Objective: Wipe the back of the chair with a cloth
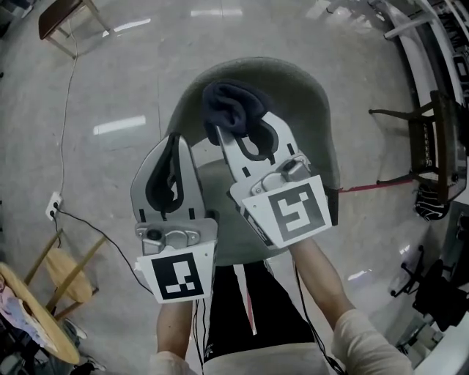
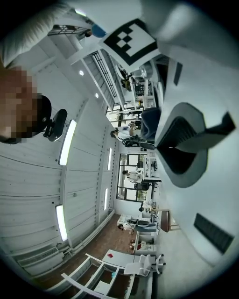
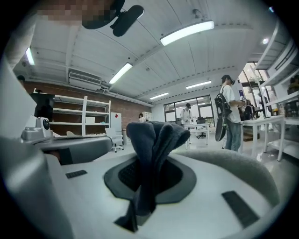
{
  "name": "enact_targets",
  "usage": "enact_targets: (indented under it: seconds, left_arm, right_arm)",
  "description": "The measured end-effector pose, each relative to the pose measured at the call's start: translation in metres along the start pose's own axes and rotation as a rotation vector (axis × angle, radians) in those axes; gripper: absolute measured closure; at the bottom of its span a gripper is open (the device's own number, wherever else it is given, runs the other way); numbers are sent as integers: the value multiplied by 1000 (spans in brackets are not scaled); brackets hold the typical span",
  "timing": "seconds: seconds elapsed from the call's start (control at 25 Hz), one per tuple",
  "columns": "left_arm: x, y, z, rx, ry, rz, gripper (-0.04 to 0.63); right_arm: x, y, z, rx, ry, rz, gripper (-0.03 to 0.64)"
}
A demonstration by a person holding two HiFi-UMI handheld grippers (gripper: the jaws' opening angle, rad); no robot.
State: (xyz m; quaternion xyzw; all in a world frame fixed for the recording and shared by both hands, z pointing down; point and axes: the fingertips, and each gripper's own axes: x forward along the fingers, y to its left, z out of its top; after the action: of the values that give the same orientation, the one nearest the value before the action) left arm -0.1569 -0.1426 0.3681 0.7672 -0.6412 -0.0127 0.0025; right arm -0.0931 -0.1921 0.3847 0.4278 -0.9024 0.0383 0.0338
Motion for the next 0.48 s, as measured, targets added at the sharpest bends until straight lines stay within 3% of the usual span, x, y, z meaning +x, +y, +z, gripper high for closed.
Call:
enact_targets:
  seconds: [0.2,0.48]
  left_arm:
    - [-4,11,-9,28,26,7,580]
    - [1,12,-22,22,46,-4,580]
  right_arm:
    - [37,27,-5,31,35,88,558]
    - [52,12,-19,24,68,40,558]
